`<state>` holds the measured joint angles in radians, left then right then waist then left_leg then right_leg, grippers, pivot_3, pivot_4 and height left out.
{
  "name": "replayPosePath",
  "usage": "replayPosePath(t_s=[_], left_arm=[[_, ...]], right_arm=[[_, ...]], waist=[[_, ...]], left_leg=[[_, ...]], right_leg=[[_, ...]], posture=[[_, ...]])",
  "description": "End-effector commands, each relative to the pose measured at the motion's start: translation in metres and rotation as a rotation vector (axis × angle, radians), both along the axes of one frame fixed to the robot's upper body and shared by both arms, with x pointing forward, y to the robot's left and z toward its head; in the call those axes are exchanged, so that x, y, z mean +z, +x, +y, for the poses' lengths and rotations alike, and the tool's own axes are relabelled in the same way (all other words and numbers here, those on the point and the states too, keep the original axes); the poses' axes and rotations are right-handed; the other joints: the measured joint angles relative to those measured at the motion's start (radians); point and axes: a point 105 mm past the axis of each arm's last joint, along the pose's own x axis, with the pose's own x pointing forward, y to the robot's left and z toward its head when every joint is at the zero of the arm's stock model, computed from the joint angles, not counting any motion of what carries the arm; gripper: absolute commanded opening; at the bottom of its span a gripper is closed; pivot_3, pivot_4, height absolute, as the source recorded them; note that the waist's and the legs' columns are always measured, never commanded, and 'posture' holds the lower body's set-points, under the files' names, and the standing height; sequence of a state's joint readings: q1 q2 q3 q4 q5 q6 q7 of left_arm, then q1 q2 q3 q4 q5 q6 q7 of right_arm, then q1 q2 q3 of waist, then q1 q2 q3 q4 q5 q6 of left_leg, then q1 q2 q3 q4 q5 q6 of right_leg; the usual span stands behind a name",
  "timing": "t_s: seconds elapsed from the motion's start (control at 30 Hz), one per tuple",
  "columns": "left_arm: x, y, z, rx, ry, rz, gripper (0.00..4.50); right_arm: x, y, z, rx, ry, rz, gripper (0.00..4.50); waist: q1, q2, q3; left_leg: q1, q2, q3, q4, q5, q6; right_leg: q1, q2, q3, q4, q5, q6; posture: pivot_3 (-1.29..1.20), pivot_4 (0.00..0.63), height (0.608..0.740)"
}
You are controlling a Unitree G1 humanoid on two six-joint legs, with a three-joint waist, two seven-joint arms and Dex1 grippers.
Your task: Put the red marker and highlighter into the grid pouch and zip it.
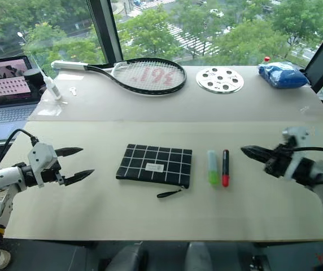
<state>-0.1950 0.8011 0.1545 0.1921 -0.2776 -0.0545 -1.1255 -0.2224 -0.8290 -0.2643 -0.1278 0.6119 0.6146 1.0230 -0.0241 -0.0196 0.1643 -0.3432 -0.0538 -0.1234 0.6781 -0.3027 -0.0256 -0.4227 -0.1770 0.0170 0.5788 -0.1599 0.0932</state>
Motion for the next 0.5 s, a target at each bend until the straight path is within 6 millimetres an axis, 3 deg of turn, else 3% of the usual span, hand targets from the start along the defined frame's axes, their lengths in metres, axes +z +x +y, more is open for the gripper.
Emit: replayPosePath(t_s=[0.03, 0.13, 0.3, 0.43, 0.5], left_arm=[[0.000, -0.005, -0.014, -0.111, 0.087, -0.020, 4.50], [-0.001, -0.006, -0.028, -0.182, 0.106, -0.024, 4.50], [-0.006, -0.007, -0.046, -0.283, 0.164, -0.036, 4.50], [-0.014, -0.005, -0.048, -0.322, 0.221, -0.036, 4.50], [-0.016, -0.002, -0.049, -0.343, 0.256, -0.046, 4.50]], right_arm=[[-0.009, -0.001, 0.058, 0.192, -0.049, -0.009, 0.04], [-0.027, 0.010, 0.095, 0.259, -0.155, -0.026, 0.04], [-0.041, 0.021, 0.128, 0.371, -0.320, -0.089, 0.04], [-0.071, 0.026, 0.118, 0.442, -0.568, -0.116, 0.04], [-0.081, 0.040, 0.108, 0.425, -0.681, -0.152, 0.04]], waist=[[-0.002, 0.000, 0.000], [-0.001, 0.000, 0.000], [0.008, 0.000, 0.000], [0.008, 0.000, 0.000], [0.005, 0.000, 0.000]], left_leg=[[0.000, 0.000, 0.000, 0.000, 0.000, 0.000], [-0.001, 0.000, 0.000, 0.000, 0.000, 0.000], [-0.004, -0.001, -0.001, 0.001, 0.001, -0.002], [-0.004, -0.001, -0.001, 0.001, 0.001, -0.002], [-0.004, -0.001, -0.001, 0.001, 0.002, -0.003]], right_leg=[[0.000, 0.000, 0.000, 0.000, 0.000, 0.000], [-0.001, 0.000, 0.000, 0.000, 0.000, 0.000], [-0.003, 0.000, -0.001, 0.000, 0.000, 0.000], [-0.003, 0.000, -0.001, 0.001, 0.000, 0.000], [-0.003, 0.000, -0.001, 0.001, 0.000, 0.000]], posture=[[0.00, 0.150, 0.740], [0.00, 0.150, 0.740], [0.00, 0.150, 0.740], [0.00, 0.150, 0.740], [0.00, 0.150, 0.740]])
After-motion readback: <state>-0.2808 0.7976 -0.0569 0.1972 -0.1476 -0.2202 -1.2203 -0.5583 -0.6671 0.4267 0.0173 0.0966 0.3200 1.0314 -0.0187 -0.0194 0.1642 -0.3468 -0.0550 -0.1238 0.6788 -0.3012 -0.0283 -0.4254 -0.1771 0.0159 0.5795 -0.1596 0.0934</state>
